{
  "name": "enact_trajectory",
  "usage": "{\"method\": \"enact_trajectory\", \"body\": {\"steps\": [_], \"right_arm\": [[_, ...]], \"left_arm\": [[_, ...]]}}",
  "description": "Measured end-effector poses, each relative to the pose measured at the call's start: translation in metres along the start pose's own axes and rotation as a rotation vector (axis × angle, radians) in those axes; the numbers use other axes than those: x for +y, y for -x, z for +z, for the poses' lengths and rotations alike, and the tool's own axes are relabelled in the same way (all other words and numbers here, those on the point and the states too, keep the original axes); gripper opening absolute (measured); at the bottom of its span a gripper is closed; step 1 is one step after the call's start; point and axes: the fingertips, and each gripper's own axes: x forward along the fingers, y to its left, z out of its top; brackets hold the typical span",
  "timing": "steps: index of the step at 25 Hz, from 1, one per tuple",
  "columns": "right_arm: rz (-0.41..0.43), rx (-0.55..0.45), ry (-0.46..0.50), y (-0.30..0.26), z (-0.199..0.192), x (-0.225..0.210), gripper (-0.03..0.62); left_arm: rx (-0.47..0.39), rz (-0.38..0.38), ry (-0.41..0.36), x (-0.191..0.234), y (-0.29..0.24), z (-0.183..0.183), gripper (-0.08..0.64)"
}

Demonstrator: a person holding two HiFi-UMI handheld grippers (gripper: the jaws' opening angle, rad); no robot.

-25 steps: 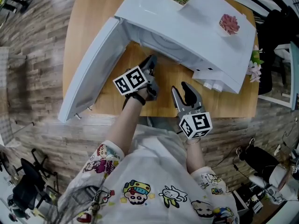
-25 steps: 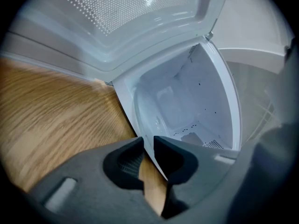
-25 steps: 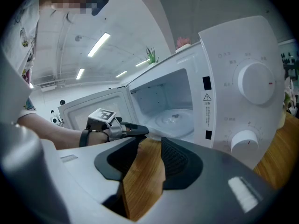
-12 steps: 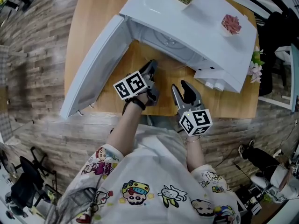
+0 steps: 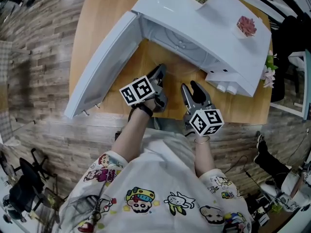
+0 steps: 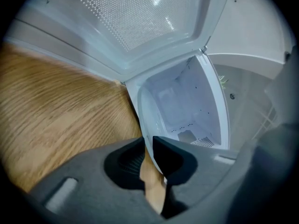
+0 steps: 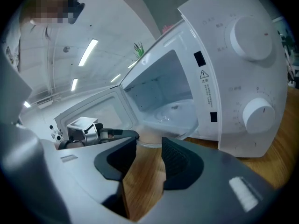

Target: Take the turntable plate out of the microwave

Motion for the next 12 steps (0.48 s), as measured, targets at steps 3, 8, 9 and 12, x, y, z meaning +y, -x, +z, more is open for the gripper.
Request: {"method": "enact_trajectory", "body": {"steps": [3,8,9,12], "right_arm": [[0.004,0.002,-0.04,-0.004,-0.003,-0.003,0.17],[0.022,0.0,-0.158,-0.01,-0.008,-0.011,0.195],[0.025,-0.003,-0.188,-0.011,-0.009,-0.013,0.198],[0.041,-0.004,-0.272,-0.016,-0.012,-0.018,0.227]], "left_arm": [[-0.003,-0.002,0.004,-0.001,0.002,0.0,0.051],[-0.012,-0.005,0.005,-0.003,0.007,0.002,0.049],[-0.012,-0.005,0.007,-0.003,0.009,0.001,0.049],[-0.012,-0.006,0.015,-0.002,0.014,-0.001,0.049]]}}
